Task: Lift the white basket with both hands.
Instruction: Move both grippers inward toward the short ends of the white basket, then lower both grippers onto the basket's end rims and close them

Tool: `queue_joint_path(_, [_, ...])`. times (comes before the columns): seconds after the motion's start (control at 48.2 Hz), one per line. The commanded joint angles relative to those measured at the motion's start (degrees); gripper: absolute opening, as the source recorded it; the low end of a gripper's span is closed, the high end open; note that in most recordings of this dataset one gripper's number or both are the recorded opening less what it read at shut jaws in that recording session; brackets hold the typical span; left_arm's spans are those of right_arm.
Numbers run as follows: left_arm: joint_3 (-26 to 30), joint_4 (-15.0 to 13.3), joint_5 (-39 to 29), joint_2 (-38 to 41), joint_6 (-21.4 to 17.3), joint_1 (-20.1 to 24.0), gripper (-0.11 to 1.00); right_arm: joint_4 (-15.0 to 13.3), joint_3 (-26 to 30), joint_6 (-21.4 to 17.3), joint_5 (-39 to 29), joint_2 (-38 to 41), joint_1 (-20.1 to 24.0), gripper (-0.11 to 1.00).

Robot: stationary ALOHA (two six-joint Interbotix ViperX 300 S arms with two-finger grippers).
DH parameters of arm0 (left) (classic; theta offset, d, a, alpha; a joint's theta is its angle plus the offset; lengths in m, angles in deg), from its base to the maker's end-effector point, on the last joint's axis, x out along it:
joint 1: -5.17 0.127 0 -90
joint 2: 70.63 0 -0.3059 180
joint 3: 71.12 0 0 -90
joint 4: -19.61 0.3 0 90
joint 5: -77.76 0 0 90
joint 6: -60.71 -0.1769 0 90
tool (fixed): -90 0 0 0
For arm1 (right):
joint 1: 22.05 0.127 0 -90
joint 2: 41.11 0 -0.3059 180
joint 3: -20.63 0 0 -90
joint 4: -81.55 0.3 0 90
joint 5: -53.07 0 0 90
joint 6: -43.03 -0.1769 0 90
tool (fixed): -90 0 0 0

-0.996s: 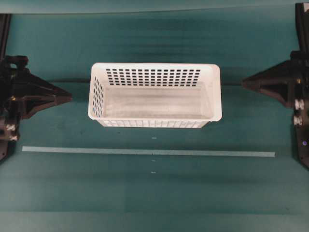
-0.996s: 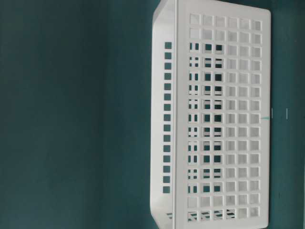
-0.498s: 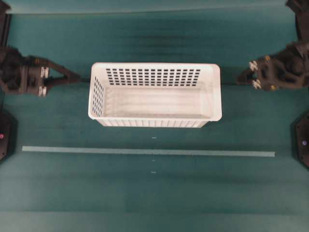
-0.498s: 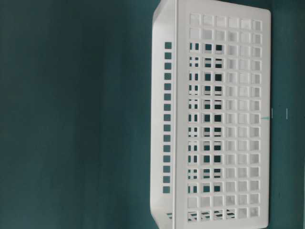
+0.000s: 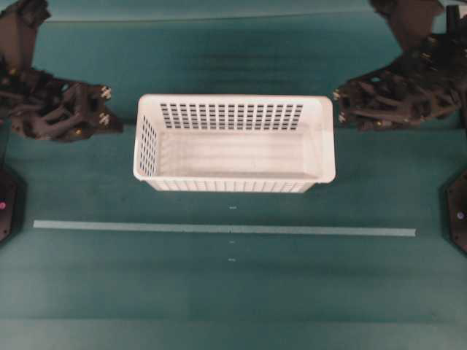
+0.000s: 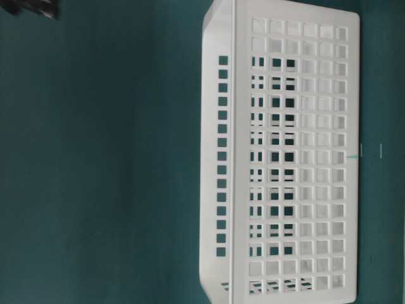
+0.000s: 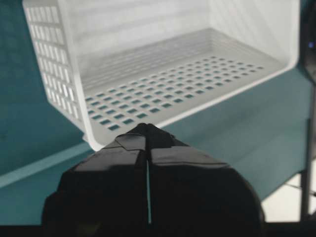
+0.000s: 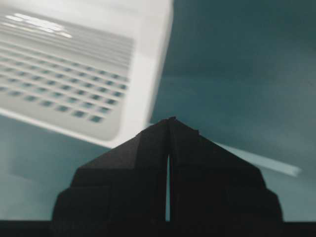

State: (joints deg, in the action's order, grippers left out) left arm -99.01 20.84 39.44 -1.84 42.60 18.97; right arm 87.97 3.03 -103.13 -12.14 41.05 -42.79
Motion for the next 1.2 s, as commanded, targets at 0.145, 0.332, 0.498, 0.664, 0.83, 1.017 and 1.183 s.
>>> queue_joint_path(0.145, [3.6,0.4,-4.9,3.1,-0.5,0.2,-0.04,0.1,3.5,0.3,-0.9,3.6,0.6,0.04])
queue_joint_path(0.332, [3.9,0.4,-5.7,3.4,-0.3,0.1,0.0,-0.1,2.8,-0.4,-0.6,3.6,0.6,0.09])
queue_joint_path(0.498, [3.8,0.4,-5.6,3.9,-0.9,0.2,0.1,0.0,2.6,-0.2,2.2,4.1,0.6,0.16])
queue_joint_path(0.664, [3.8,0.4,-5.8,4.0,-1.7,0.1,0.4,0.1,1.4,-0.3,6.9,4.9,0.6,0.39])
queue_joint_path(0.83, [3.5,0.4,-5.5,4.4,-1.7,0.1,0.87,1.0,0.4,-0.4,6.8,5.3,0.7,0.76])
queue_joint_path(1.017, [2.8,0.4,-4.8,5.7,-1.4,0.4,0.93,1.0,-1.1,-0.4,7.4,5.5,0.4,0.9])
queue_joint_path(1.183, [2.5,0.4,-3.3,9.3,-1.7,1.0,0.92,1.0,-2.5,-1.8,9.5,7.1,0.2,0.9])
